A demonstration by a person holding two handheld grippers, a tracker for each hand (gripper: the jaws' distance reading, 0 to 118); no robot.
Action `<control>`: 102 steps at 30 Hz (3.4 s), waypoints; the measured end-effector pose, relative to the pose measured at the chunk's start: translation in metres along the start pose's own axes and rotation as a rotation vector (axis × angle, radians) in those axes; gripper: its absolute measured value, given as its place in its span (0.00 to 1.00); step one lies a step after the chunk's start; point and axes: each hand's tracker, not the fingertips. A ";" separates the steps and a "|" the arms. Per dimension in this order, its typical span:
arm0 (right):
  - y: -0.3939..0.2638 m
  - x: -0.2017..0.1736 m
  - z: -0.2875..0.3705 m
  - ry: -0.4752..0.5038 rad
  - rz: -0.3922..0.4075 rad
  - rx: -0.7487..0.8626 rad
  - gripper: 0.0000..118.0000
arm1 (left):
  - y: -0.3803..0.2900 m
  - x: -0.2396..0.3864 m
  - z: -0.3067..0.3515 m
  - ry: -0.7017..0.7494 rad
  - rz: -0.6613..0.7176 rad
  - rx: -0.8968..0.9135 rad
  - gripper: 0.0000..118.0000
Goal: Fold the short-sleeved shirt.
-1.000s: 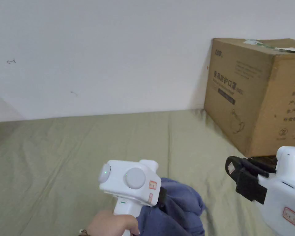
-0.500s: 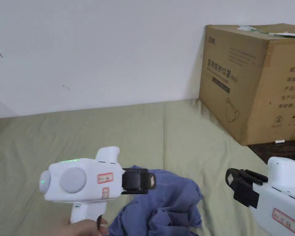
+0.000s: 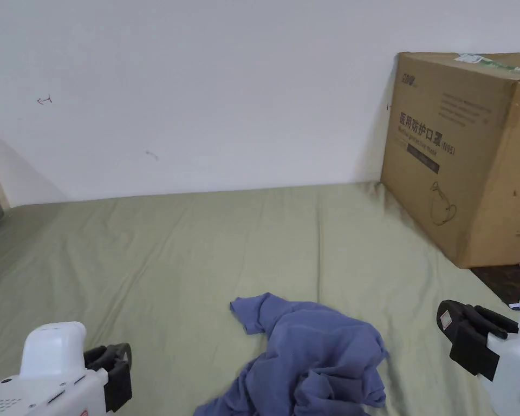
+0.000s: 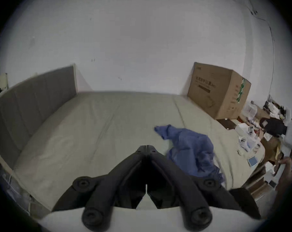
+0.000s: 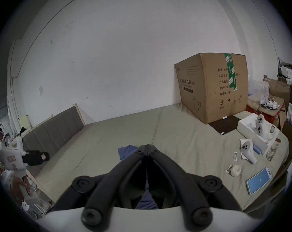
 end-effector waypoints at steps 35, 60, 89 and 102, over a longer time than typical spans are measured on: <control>-0.057 0.063 -0.363 -0.036 -0.073 -0.920 0.01 | -0.030 -0.081 -0.090 0.036 0.126 -0.323 0.00; 0.266 0.049 -0.079 0.020 0.031 -0.231 0.02 | 0.221 -0.064 0.002 -0.030 -0.024 0.153 0.00; 0.259 -0.022 -0.329 -0.015 0.009 0.009 0.02 | 0.308 -0.120 -0.171 0.236 0.055 0.286 0.00; -0.090 0.077 -0.276 -0.113 0.003 -0.724 0.02 | -0.025 -0.168 -0.182 0.083 0.100 -0.551 0.00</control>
